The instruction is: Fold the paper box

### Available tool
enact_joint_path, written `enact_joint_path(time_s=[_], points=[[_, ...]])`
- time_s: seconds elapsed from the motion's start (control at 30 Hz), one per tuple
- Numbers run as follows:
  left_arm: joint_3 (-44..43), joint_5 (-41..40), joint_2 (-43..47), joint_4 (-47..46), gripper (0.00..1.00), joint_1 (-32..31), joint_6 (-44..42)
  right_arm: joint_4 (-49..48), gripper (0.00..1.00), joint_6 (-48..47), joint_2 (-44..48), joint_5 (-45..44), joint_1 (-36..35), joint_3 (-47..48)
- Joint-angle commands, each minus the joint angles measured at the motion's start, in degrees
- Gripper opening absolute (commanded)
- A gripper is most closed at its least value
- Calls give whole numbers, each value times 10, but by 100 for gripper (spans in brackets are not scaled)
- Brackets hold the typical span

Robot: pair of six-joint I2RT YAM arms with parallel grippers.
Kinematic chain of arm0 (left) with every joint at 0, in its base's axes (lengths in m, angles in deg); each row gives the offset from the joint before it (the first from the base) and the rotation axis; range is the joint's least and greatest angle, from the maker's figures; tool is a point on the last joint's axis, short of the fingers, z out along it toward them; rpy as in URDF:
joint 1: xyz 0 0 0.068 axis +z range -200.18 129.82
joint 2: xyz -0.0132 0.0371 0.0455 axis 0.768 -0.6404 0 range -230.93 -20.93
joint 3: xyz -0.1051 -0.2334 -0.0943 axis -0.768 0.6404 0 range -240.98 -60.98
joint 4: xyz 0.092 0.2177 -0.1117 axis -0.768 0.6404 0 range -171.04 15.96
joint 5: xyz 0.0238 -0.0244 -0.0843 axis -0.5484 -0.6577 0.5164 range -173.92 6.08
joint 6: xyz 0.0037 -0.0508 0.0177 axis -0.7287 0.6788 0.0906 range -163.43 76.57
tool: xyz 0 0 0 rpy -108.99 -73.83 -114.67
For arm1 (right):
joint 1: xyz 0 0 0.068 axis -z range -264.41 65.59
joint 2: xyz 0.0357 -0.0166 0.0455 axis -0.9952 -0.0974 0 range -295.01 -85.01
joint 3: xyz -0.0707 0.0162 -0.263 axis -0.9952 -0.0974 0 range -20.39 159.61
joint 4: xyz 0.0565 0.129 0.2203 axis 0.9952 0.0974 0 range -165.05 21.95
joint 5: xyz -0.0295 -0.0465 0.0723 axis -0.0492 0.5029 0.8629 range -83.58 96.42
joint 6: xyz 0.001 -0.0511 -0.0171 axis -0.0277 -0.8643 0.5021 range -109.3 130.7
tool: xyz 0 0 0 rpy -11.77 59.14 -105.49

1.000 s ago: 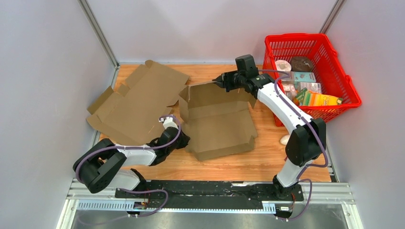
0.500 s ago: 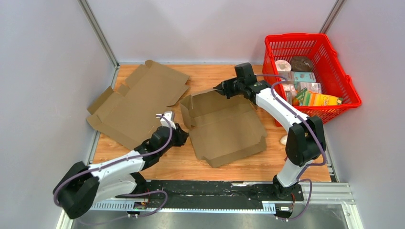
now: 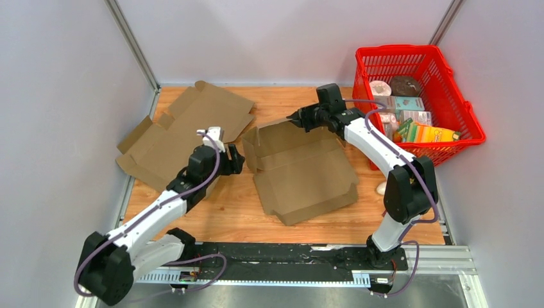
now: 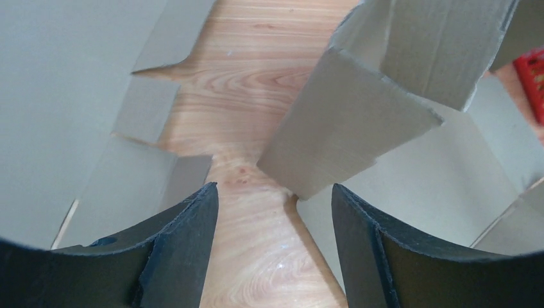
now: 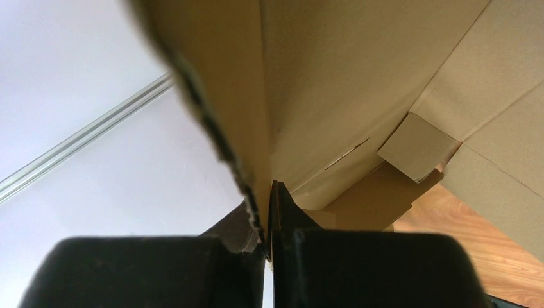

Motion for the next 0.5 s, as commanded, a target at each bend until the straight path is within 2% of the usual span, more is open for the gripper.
enact_joint_path(time_s=[0.0,0.17,0.27,0.4,0.47], points=[[-72,104,-73,-18,73,3,-126,-6,7,10,16,11,3,29],[-131,130,-166,-42,74,3,-171,-9,7,23,13,19,-1,34],[-147,175,-195,-58,75,2,-182,-15,7,29,9,22,-3,40],[-144,210,-200,-100,58,2,-158,-4,7,10,3,13,-6,52],[-140,212,-202,-109,54,2,-148,-5,7,9,5,9,-7,46]])
